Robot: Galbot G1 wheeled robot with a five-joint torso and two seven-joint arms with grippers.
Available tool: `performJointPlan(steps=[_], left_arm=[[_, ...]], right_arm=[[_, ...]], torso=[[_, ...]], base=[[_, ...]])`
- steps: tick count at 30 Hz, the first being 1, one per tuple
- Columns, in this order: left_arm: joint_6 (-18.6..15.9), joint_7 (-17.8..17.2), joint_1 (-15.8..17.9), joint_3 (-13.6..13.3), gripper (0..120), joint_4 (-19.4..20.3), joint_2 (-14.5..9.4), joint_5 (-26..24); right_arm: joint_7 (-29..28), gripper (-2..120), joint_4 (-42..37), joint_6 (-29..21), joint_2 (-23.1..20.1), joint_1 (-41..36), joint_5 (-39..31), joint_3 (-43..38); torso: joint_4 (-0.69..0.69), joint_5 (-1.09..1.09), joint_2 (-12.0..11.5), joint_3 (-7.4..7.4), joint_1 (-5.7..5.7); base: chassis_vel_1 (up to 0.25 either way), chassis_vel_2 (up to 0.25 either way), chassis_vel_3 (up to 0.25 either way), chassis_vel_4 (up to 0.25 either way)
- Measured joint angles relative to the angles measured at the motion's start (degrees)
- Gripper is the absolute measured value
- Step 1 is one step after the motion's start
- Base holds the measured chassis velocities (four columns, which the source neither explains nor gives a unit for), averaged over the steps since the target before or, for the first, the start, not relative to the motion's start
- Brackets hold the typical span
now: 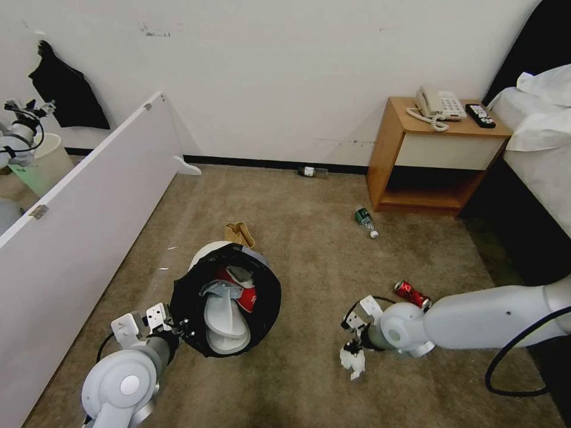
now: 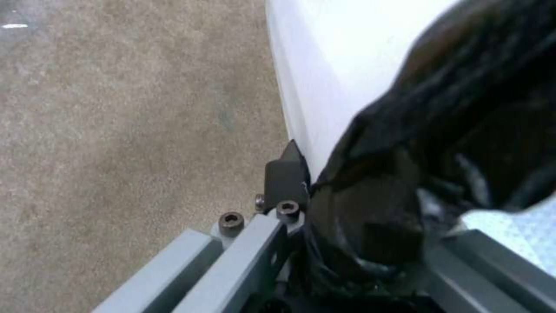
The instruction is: Pick up the trash bin and place the garbage on the floor into it.
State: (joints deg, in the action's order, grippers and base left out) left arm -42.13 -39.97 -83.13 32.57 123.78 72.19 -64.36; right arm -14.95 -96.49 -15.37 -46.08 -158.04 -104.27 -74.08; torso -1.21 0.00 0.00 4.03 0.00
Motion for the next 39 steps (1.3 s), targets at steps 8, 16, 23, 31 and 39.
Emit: performJointPlan(steps=[8, 16, 23, 31, 39], left_arm=[[0.0, 2.1, 0.3, -0.8, 0, -1.2, -1.3, 1.4], [0.0, 2.3, -0.1, -1.2, 0, -1.5, -3.2, 1.3], [0.0, 0.9, -0.7, -1.3, 0, -0.3, -4.8, -0.8], [0.0, -5.9, -2.3, -1.3, 0, 3.6, -10.1, -14.1], [0.0, -10.9, -2.5, -3.5, 0, 4.8, -12.7, -23.1]], right_arm=[[-0.6, 0, -6.3, -0.2, 5.0, 7.3, 0.8, 1.4], [-1.5, 0, -13.8, -0.9, 12.8, 13.8, 3.5, -0.1], [-1.9, 0, -18.1, -0.9, 17.8, 16.6, 7.4, -1.6], [0.9, 0, -25.2, -0.3, 25.3, 24.8, 14.9, -3.0], [3.4, 0, -31.3, 1.3, 30.9, 31.2, 16.9, -3.0]], torso=[[-0.01, 0.0, 0.0, 0.0, 0.0], [-0.01, 0.0, 0.0, 0.0, 0.0], [-0.01, 0.0, 0.0, 0.0, 0.0], [0.0, 0.01, 0.0, -0.01, 0.0], [-0.01, 0.0, 0.0, -0.01, 0.0]], base=[[0.0, 0.0, 0.0, 0.0], [0.0, 0.0, 0.0, 0.0], [0.0, 0.0, 0.0, 0.0], [0.0, 0.0, 0.0, 0.0], [0.0, 0.0, 0.0, 0.0]])
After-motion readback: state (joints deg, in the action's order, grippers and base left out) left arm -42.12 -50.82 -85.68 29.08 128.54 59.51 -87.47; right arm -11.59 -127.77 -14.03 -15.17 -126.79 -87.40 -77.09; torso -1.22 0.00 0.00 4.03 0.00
